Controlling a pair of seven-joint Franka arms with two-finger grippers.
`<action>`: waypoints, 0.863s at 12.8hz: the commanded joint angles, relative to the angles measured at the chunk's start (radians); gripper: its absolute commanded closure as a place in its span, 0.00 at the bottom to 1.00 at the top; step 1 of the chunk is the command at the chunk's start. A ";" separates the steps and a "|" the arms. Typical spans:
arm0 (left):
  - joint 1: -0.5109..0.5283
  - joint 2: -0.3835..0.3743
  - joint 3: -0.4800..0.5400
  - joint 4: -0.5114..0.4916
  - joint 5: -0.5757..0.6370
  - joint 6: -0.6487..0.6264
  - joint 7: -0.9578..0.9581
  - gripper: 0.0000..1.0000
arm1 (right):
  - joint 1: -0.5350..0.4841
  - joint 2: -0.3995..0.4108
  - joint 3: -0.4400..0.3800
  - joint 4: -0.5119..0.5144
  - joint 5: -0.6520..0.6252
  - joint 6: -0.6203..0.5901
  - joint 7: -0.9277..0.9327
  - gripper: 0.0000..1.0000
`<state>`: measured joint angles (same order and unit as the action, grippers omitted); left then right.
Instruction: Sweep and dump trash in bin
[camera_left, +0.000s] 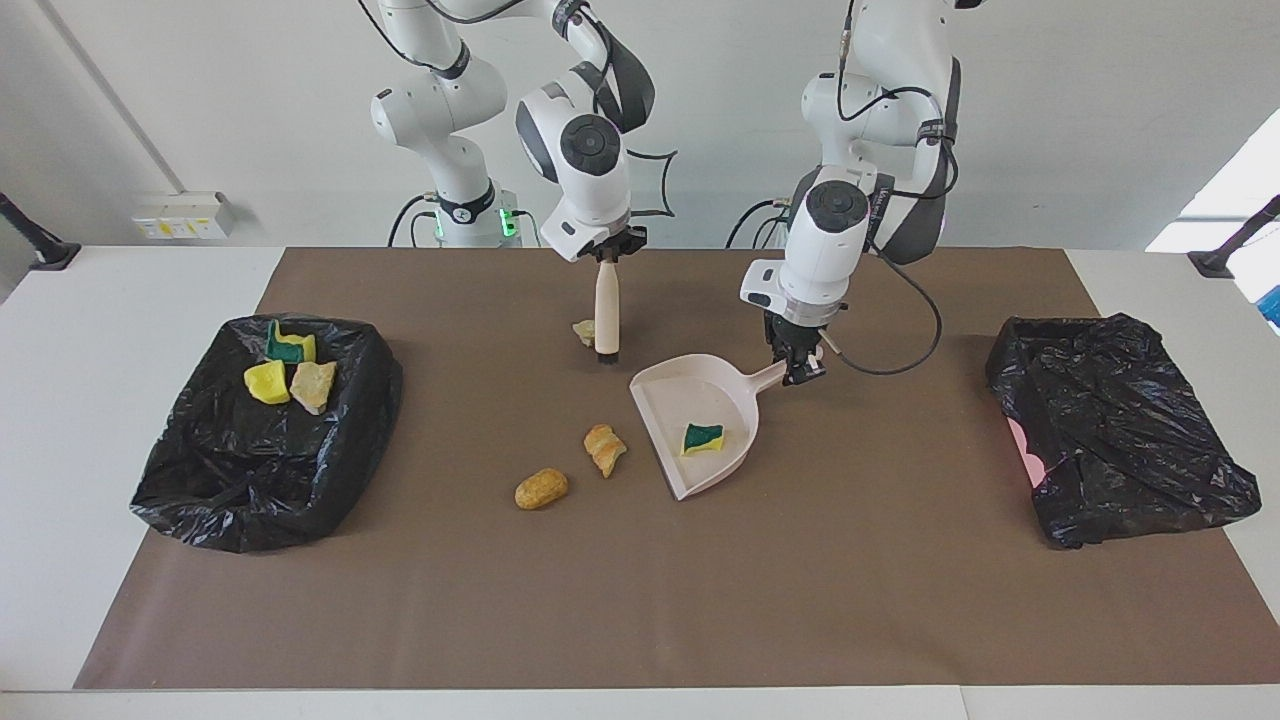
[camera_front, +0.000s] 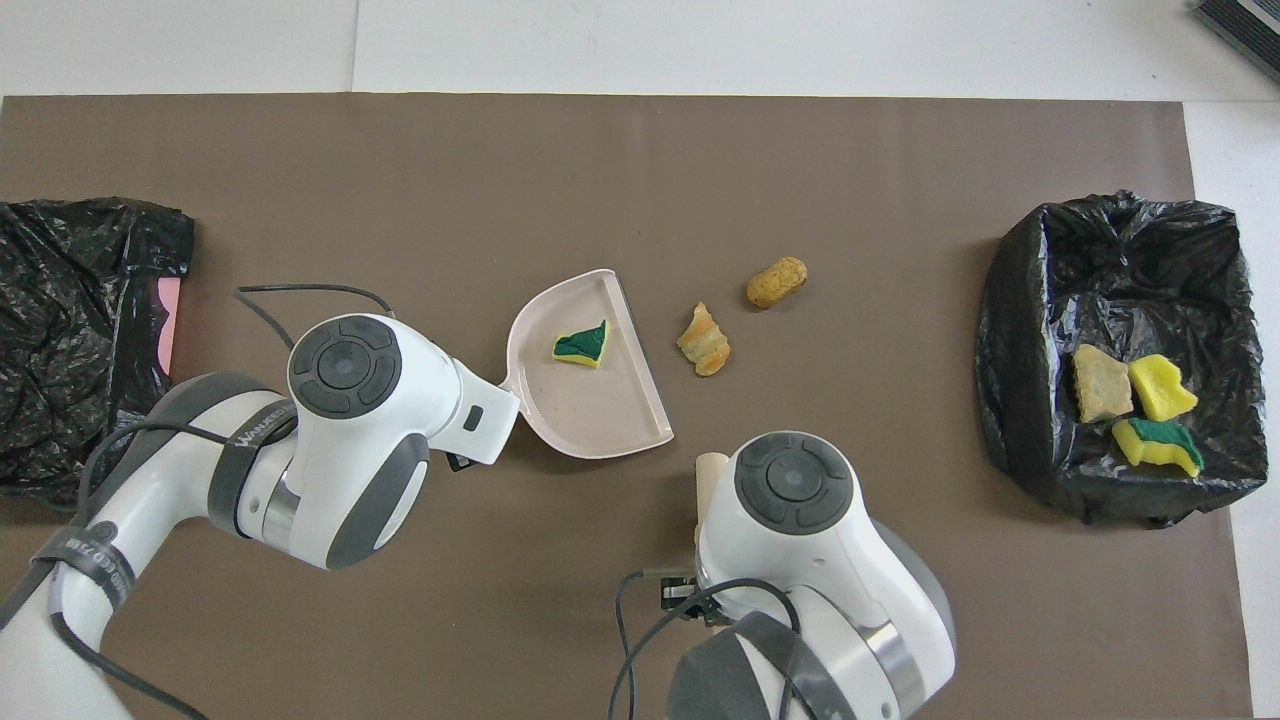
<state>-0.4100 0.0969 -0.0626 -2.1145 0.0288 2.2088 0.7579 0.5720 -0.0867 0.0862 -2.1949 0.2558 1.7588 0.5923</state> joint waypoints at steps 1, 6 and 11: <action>0.007 -0.028 0.000 -0.035 0.011 0.006 -0.014 1.00 | 0.052 -0.116 0.004 -0.121 -0.001 0.022 0.131 1.00; 0.004 -0.040 0.000 -0.042 0.013 -0.067 0.068 1.00 | 0.101 -0.163 0.004 -0.184 -0.001 0.013 0.472 1.00; -0.021 -0.055 -0.005 -0.039 0.013 -0.159 0.217 1.00 | 0.140 -0.038 0.003 -0.272 -0.019 0.287 0.545 1.00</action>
<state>-0.4116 0.0837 -0.0664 -2.1246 0.0292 2.0994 0.9226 0.7296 -0.1719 0.0935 -2.4575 0.2541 1.9846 1.1346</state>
